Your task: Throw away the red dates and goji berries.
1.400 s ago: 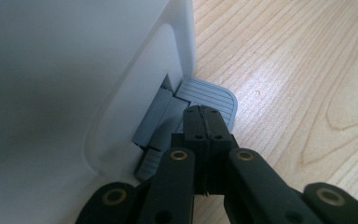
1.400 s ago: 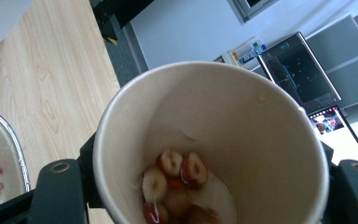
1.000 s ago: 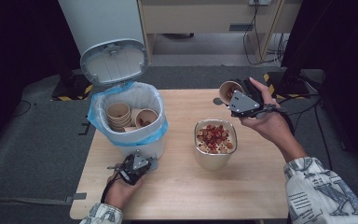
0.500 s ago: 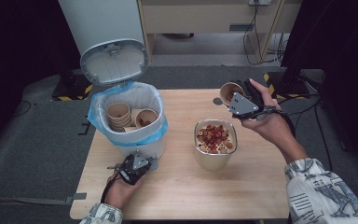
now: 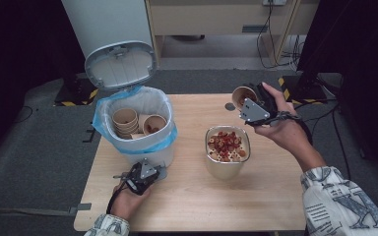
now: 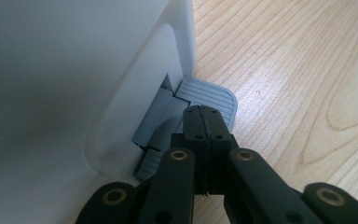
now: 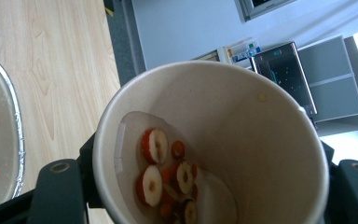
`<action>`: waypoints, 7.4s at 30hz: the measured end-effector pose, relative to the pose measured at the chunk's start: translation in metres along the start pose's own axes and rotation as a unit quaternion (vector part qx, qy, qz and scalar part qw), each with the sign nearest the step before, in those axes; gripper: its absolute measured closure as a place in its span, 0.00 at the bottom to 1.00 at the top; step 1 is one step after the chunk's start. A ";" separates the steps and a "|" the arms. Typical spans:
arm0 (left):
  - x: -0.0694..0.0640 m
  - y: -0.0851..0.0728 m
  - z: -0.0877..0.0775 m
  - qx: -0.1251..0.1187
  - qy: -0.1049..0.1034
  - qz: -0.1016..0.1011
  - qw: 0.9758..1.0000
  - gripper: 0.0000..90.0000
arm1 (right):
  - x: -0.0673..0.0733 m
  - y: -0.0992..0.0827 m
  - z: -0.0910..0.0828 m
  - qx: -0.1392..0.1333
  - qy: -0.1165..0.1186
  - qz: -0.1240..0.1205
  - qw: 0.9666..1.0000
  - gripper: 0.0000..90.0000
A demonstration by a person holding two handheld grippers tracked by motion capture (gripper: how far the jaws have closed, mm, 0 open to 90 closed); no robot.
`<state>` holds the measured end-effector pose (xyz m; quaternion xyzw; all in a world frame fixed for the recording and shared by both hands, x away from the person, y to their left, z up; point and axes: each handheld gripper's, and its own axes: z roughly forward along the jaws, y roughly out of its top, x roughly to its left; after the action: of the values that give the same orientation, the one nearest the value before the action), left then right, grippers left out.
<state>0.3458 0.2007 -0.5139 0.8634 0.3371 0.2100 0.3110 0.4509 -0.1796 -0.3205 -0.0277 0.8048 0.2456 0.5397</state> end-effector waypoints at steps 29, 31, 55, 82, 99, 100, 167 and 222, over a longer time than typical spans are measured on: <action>0.000 0.000 0.000 0.000 -0.001 0.000 1.000 1.00 | -0.001 0.019 -0.003 0.029 -0.015 -0.118 0.992 0.34; 0.000 0.000 0.000 0.000 0.000 0.001 1.000 1.00 | 0.000 0.018 -0.003 0.031 -0.015 -0.122 0.992 0.34; 0.000 0.000 0.000 0.000 0.000 0.000 1.000 1.00 | 0.004 0.024 -0.006 0.059 -0.045 -0.220 0.973 0.34; 0.000 0.000 0.000 0.001 0.000 0.000 1.000 1.00 | 0.012 0.024 -0.005 0.068 -0.049 -0.270 0.959 0.34; 0.000 0.000 0.000 0.000 0.000 0.000 1.000 1.00 | 0.011 0.027 -0.006 0.057 -0.060 -0.255 0.963 0.34; 0.000 0.000 0.000 0.000 0.000 0.000 1.000 1.00 | 0.011 0.026 -0.006 0.056 -0.059 -0.255 0.964 0.34; 0.001 0.000 0.000 0.001 -0.001 0.001 1.000 1.00 | -0.001 0.028 0.013 -0.006 -0.025 -0.052 0.998 0.33; 0.001 0.000 0.000 0.001 -0.003 -0.001 1.000 1.00 | -0.007 0.048 0.043 -0.081 0.044 0.167 0.982 0.32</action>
<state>0.3459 0.2014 -0.5137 0.8637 0.3376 0.2072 0.3117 0.4760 -0.1205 -0.3093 0.0521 0.7986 0.3952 0.4509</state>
